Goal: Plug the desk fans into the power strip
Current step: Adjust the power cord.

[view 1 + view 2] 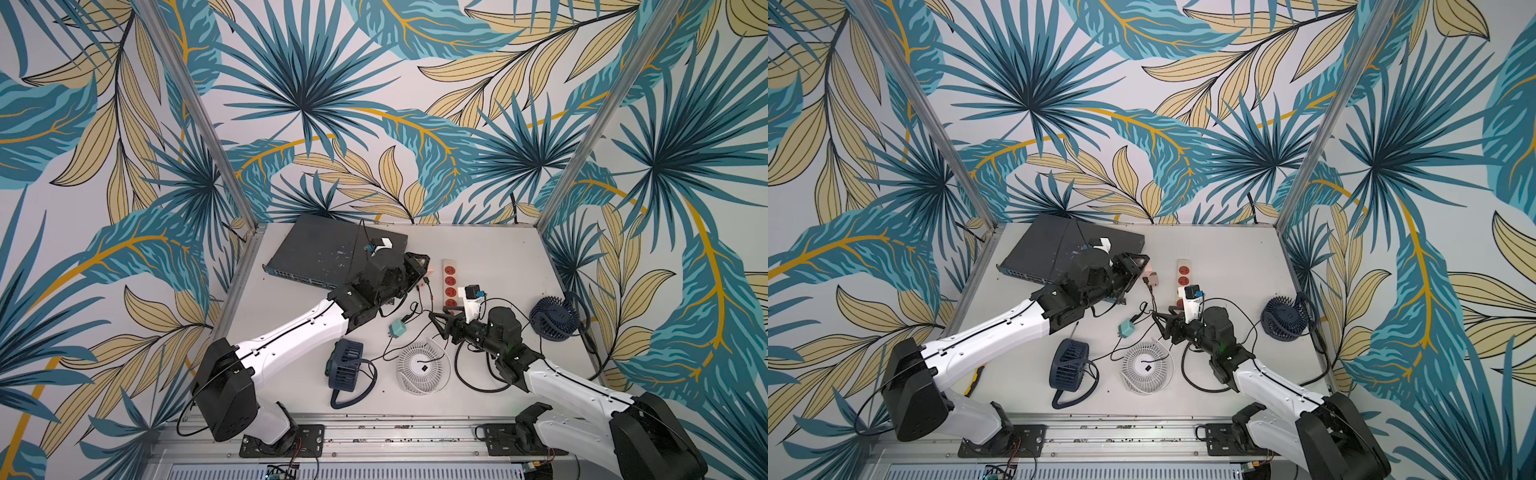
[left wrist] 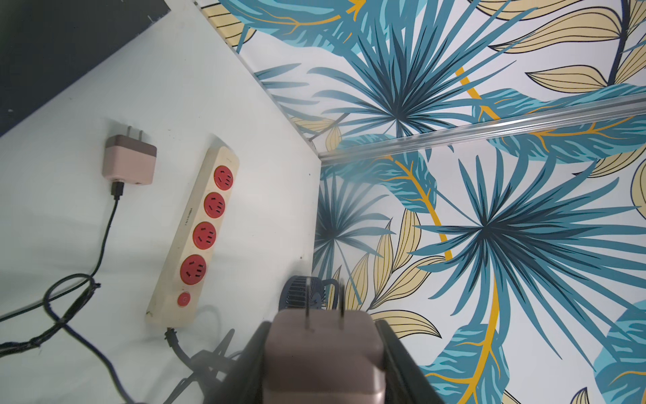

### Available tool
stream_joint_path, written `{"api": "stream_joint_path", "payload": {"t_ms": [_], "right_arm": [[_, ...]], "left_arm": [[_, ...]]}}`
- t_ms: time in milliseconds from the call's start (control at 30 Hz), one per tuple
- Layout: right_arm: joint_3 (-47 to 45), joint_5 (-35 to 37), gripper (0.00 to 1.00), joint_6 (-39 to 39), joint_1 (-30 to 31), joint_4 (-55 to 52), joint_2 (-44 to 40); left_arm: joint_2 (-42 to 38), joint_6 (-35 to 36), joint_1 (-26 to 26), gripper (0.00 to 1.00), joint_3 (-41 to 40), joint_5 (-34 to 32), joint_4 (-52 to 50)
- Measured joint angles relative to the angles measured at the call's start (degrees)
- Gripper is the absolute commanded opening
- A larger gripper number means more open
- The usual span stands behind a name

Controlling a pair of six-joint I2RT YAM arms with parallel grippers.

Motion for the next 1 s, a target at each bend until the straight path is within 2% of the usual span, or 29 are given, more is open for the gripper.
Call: {"api": "stream_joint_path", "payload": {"t_ms": [133,233,300,367,433,733,800,933,1000], "right_arm": [[0.0,-3.1,0.61,-0.7,0.0,-1.4,1.8],[0.0,-4.4,0.53,-1.1,0.0,-1.8,1.8],[-0.1,-4.7,0.42,-1.6,0.0,-2.6,1.4],[-0.2,-4.7,0.25,-1.9,0.1,-3.8,0.7],[-0.3,-4.5,0.19,-1.9,0.1,-4.9,0.0],[-0.4,-0.3,0.18,-1.9,0.1,-12.3,-6.9],[-0.4,0.4,0.22,-1.9,0.1,-14.1,-8.6],[-0.4,0.7,0.23,-1.9,0.1,-15.6,-9.8],[-0.4,0.4,0.17,-2.0,0.1,-16.2,-9.6]], "left_arm": [[-0.3,0.3,0.0,0.45,0.0,-0.5,-0.5],[-0.7,0.4,0.1,0.45,-0.1,-0.7,-0.9],[-1.0,0.4,0.2,0.45,-0.4,-0.8,-1.0],[-1.4,0.5,0.3,0.45,-0.6,-1.3,-1.4],[-1.9,0.5,0.6,0.45,-1.1,-1.9,-1.6],[-5.9,0.5,2.7,0.45,-6.1,-5.1,-3.5],[-6.7,0.5,3.5,0.45,-7.3,-5.7,-4.0],[-7.5,0.5,4.3,0.45,-8.1,-6.1,-4.4],[-7.5,0.5,4.5,0.45,-8.1,-6.1,-4.4]]}}
